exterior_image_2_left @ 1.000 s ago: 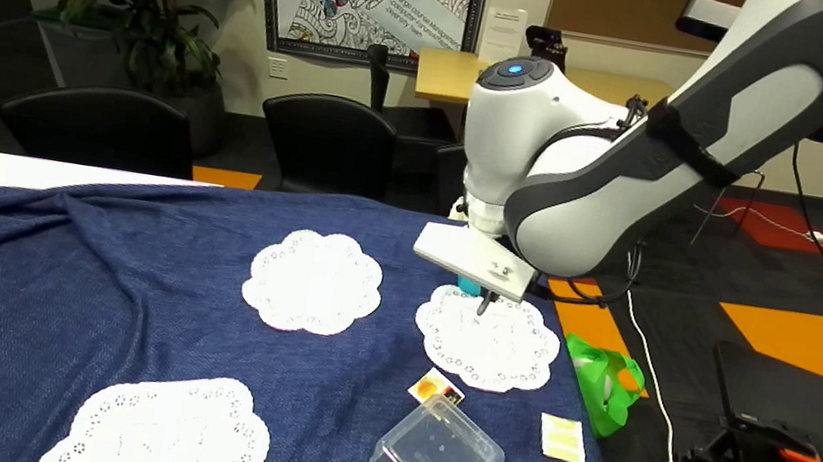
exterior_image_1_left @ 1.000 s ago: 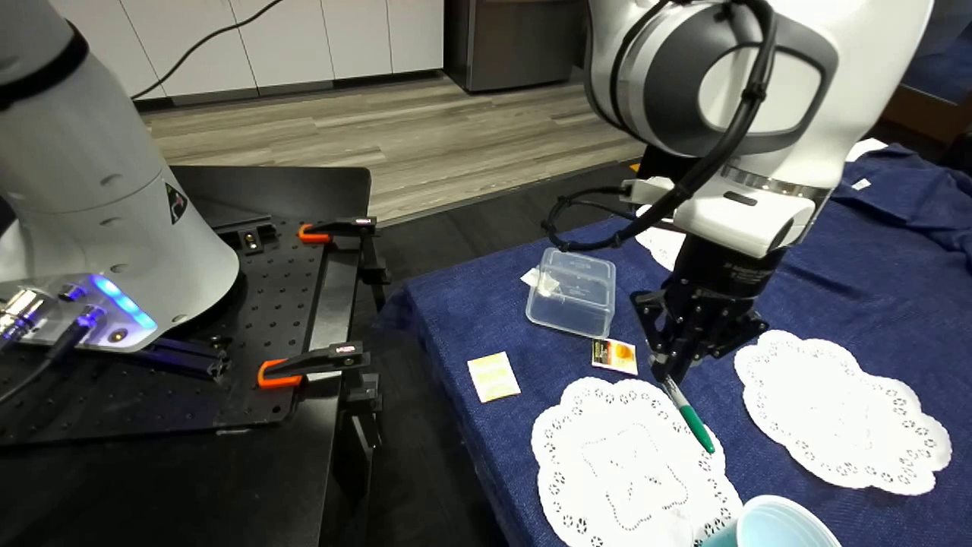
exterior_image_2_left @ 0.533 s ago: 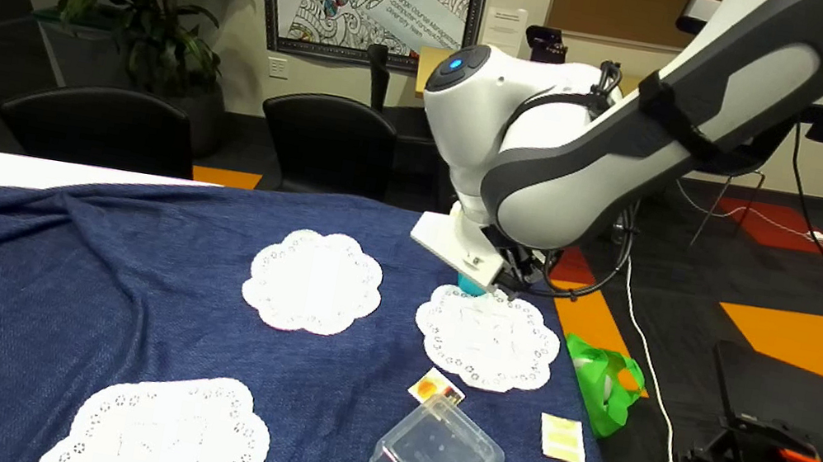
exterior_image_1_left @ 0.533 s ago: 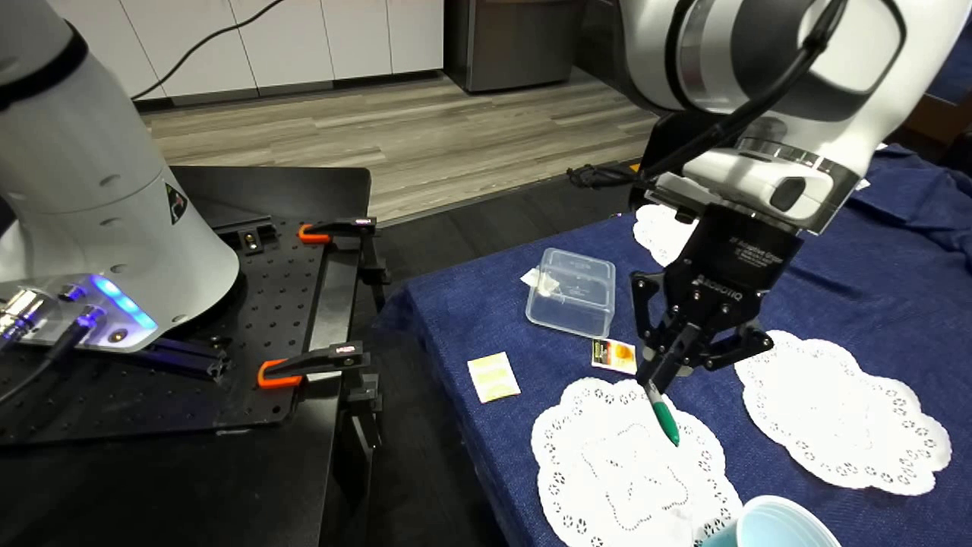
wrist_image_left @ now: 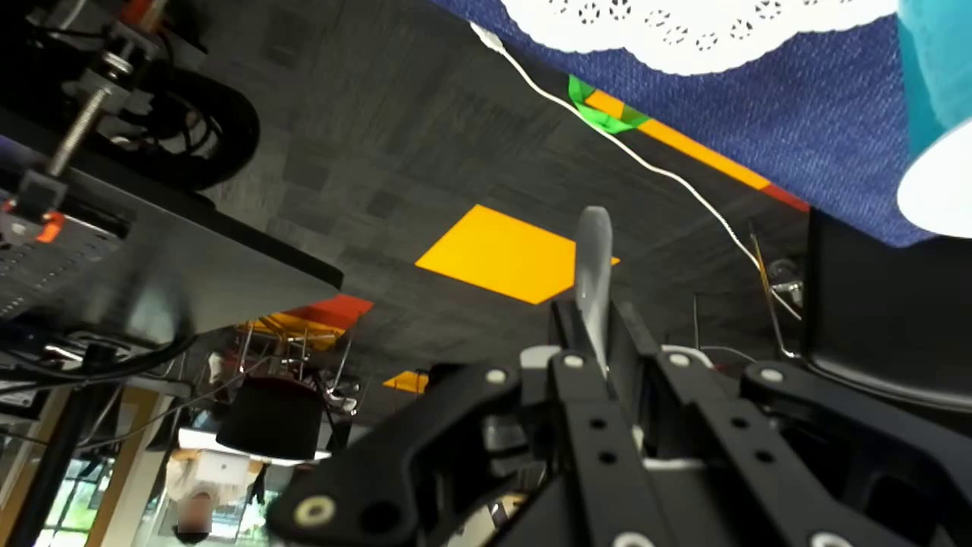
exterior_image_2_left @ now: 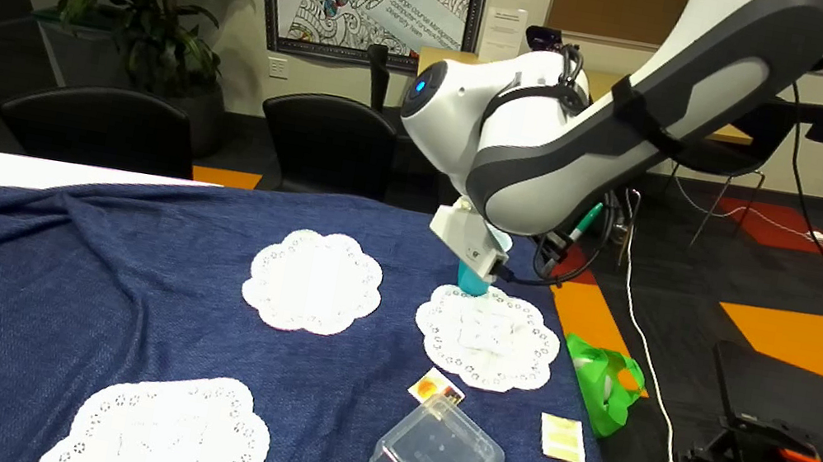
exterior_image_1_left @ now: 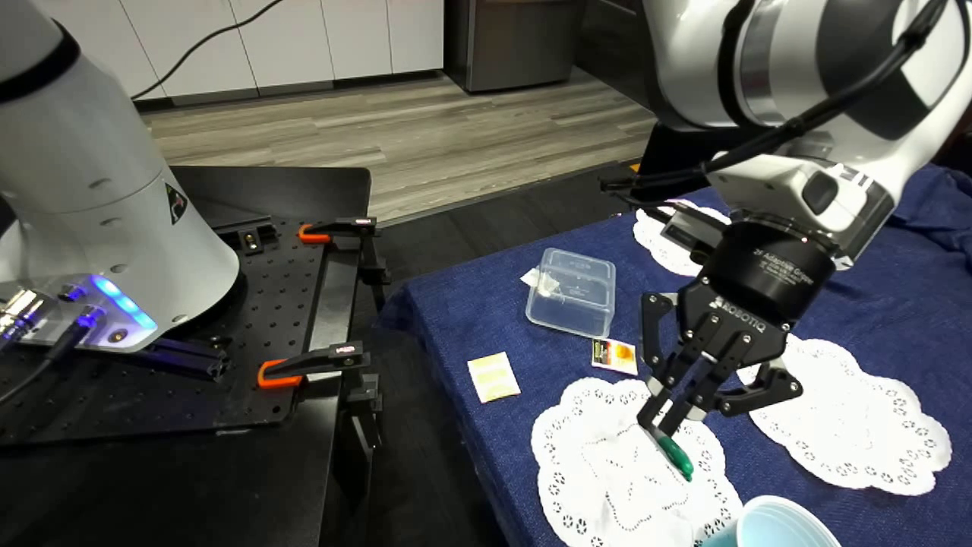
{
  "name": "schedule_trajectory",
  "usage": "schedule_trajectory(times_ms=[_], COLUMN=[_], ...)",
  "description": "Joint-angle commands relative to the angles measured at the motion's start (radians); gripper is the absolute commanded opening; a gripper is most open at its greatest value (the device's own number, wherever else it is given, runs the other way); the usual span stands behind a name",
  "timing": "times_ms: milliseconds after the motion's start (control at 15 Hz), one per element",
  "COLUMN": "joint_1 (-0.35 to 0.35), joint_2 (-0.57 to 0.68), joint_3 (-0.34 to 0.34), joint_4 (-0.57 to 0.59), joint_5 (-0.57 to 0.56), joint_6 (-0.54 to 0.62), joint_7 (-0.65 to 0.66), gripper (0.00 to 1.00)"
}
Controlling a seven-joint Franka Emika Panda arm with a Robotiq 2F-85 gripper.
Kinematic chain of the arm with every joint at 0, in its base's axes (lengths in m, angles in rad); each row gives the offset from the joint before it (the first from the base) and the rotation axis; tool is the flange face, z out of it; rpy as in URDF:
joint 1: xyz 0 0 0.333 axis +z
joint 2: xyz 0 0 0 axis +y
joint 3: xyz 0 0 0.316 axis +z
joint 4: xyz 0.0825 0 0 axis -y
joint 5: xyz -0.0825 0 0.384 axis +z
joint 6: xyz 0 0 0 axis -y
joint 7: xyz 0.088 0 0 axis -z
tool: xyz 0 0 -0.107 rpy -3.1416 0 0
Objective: Place the pen in the teal cup
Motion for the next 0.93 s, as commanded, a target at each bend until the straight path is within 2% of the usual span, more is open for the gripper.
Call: schedule_trajectory(times_ms=[0, 67, 133, 200, 333, 400, 533, 867], joint_1=[-0.031, -0.037, -0.061, -0.067, -0.077, -0.078, -0.088, -0.111], joint_2=[0.057, 0.062, 0.034, 0.042, 0.045, 0.045, 0.074, 0.135], joint_3=[0.026, 0.029, 0.054, 0.06, 0.072, 0.073, 0.078, 0.061], joint_4=[0.062, 0.057, 0.034, 0.037, 0.037, 0.037, 0.053, 0.074], joint_5=[-0.149, -0.205, -0.165, -0.179, -0.176, -0.175, -0.182, -0.287], joint_6=[-0.047, -0.017, -0.024, -0.023, -0.022, -0.022, -0.01, -0.012], joint_7=[0.037, 0.019, 0.025, 0.024, 0.022, 0.022, 0.034, 0.031], gripper=[0.03, 0.03, 0.03, 0.13, 0.13, 0.03, 0.03, 0.03])
